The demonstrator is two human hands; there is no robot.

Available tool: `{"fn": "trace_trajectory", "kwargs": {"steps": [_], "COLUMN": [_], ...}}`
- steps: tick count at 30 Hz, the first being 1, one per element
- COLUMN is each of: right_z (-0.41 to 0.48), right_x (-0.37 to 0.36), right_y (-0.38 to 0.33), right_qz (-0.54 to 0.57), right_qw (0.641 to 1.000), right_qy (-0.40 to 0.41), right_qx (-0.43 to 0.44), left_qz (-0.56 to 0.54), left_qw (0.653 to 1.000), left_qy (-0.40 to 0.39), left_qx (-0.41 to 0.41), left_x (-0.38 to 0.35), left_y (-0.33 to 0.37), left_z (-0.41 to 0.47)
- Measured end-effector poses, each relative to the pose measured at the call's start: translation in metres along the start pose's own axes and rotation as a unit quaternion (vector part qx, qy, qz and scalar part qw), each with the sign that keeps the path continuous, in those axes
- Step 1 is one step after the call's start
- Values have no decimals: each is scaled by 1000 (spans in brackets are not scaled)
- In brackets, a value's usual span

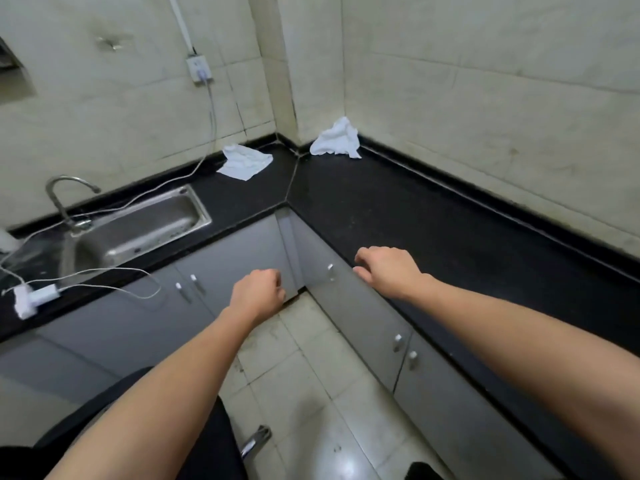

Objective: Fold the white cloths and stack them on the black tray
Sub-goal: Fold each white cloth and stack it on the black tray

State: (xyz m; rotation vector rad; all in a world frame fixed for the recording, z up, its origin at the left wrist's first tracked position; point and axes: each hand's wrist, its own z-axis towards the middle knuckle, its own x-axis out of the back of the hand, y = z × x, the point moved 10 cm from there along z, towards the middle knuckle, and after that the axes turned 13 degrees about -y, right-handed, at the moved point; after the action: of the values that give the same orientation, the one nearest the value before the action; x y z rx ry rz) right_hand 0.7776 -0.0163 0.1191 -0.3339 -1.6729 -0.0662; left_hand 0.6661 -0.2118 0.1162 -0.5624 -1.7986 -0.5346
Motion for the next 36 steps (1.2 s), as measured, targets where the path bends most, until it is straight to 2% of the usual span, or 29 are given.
{"fn": "trace_trajectory", "kwargs": {"steps": [6,11,14,18,21,24,30,36], "right_z": [99,209,283,361,409,456,556,663], "right_x": [-9,-10,-7,8,-1,-7,-16,2], "right_y": [-8,-15,-32,-58,-83,-102,-120,-135], "right_qz": [-16,-6,5,7,-4,-10,-5,1], "right_qw": [999,998,995,992,988,985,984,991], "right_qy": [-31,-43,-60,-44,-76,-91,-121,-107], "right_qx": [18,47,76,114,135,149,133,77], "left_qz": [-40,-51,-68,-106,-109,-115,-106,-97], "left_qw": [999,996,992,983,979,975,979,987], "left_qy": [-28,-20,-23,-6,-39,-36,-35,-32], "left_qx": [22,65,103,148,166,186,168,121], "left_x": [-10,12,28,46,35,40,61,100], "left_y": [-54,-112,-154,-201,-232,-268,-324,-386], "left_z": [66,137,183,224,245,273,357,453]}}
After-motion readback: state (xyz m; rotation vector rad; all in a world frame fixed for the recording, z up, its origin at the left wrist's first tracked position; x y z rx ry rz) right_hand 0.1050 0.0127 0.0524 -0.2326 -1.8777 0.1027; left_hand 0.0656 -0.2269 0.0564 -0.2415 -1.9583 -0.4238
